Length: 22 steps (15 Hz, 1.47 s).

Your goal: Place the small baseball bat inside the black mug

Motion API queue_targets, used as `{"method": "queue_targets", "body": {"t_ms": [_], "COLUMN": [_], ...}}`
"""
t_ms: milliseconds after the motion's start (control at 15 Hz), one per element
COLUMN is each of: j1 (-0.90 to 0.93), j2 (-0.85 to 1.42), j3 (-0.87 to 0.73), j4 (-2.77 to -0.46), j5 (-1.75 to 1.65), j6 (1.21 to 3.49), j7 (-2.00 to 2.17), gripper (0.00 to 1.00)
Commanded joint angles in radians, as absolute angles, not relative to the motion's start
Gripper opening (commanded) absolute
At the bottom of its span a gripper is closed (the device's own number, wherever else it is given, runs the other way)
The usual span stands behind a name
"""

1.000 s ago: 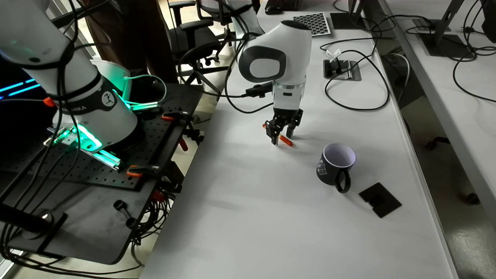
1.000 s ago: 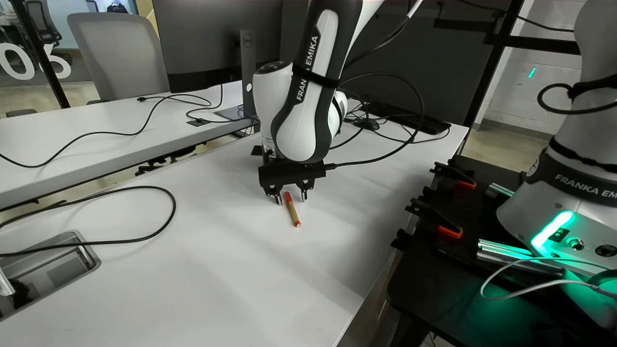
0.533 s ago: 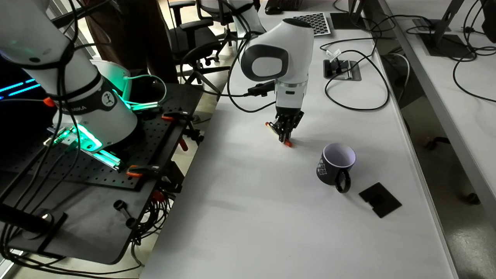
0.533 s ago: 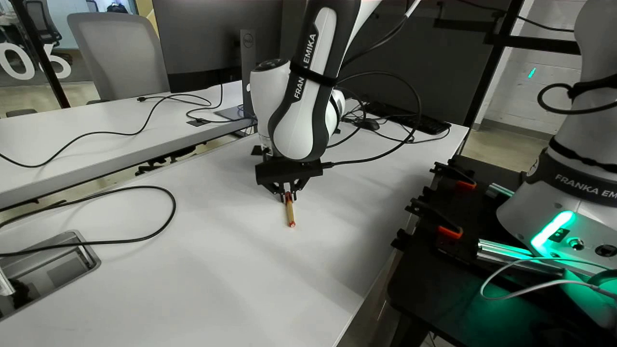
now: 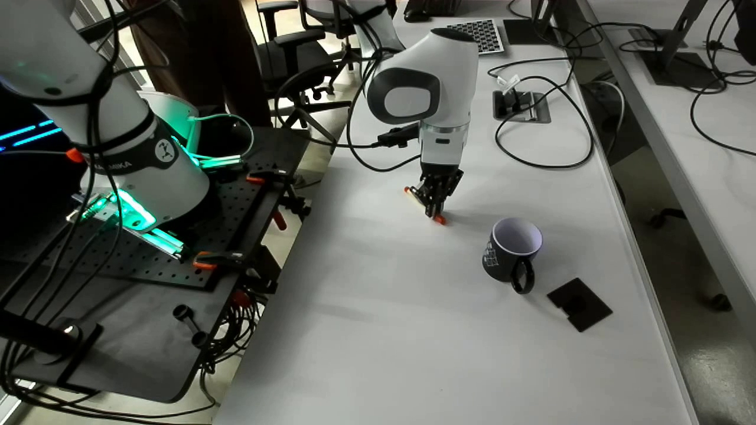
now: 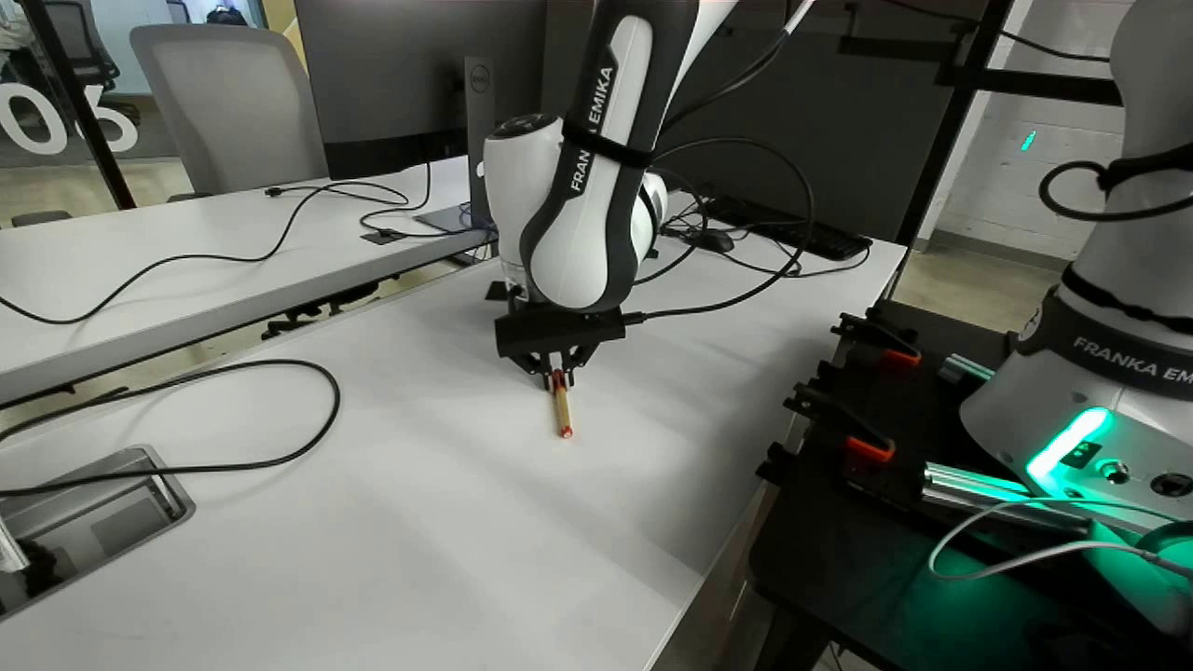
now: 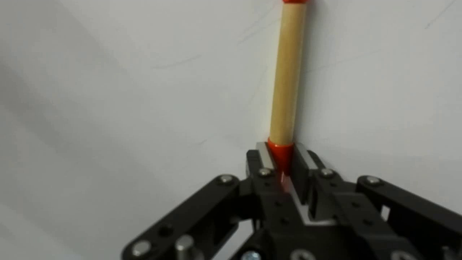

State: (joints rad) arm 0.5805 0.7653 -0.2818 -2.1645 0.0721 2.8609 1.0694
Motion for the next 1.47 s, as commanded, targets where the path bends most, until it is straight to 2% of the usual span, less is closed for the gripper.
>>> {"method": "queue_targets", "body": {"t_ms": [0, 400, 1400], "j1": [0.606, 0.672, 1.072], "j2": [0.761, 0.743, 0.736], "j3": [-0.316, -0.381, -0.771], "j4": [-2.168, -2.184, -2.26], "j5": [0.035, 0.007, -0.08], "j6": [2.857, 2.859, 2.846], "j7": [1.102, 1.132, 1.366], "gripper": [0.04, 0.04, 0.04]}}
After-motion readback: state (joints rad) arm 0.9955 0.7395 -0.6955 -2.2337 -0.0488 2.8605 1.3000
